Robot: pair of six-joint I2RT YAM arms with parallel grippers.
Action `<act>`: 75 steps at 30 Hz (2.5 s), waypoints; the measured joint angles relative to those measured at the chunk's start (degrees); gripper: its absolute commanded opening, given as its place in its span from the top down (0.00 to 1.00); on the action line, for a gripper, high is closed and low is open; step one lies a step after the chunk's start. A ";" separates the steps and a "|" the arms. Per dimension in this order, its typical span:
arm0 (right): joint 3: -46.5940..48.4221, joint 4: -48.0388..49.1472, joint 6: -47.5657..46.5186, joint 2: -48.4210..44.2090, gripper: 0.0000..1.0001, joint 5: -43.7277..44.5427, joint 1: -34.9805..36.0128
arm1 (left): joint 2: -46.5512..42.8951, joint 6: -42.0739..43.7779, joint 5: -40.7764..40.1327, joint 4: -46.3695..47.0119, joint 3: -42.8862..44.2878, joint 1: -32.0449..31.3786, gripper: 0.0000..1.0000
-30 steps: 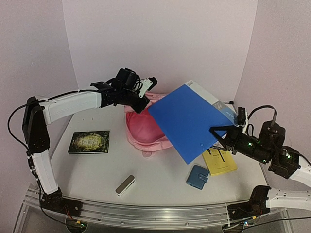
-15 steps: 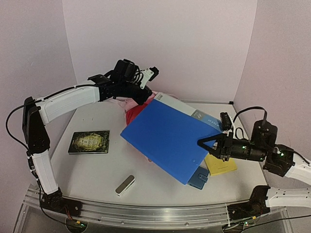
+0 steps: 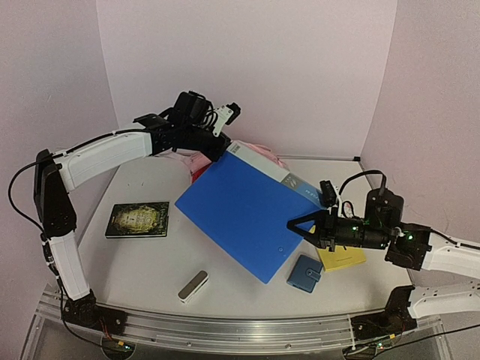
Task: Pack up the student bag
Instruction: Place the files in the student bag.
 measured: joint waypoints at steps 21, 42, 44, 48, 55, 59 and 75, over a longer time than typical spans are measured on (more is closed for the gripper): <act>-4.60 -3.29 3.32 -4.23 1.00 1.34 0.11 | -0.11 -1.17 5.24 -0.74 2.73 -1.15 1.00; -6.59 20.88 22.81 13.78 1.00 26.12 0.38 | -3.93 -6.95 19.21 0.41 -1.67 -1.29 1.00; -5.70 21.97 23.76 16.50 1.00 27.32 0.45 | -3.93 -7.40 19.90 0.46 -1.76 -1.31 1.00; -1.36 23.69 24.98 23.51 1.00 29.59 0.52 | -3.93 -8.48 21.12 1.10 -1.95 -1.31 1.00; 5.38 26.18 28.01 36.00 1.00 32.37 0.48 | -3.93 -8.78 22.84 1.49 -1.95 -1.31 1.00; 7.68 27.11 30.99 43.15 1.00 32.67 0.51 | -3.93 -8.85 23.77 1.52 -1.95 -1.31 1.00; 18.44 34.77 42.69 61.35 1.00 34.04 0.90 | -4.04 -8.87 26.01 1.92 -4.35 -1.18 1.00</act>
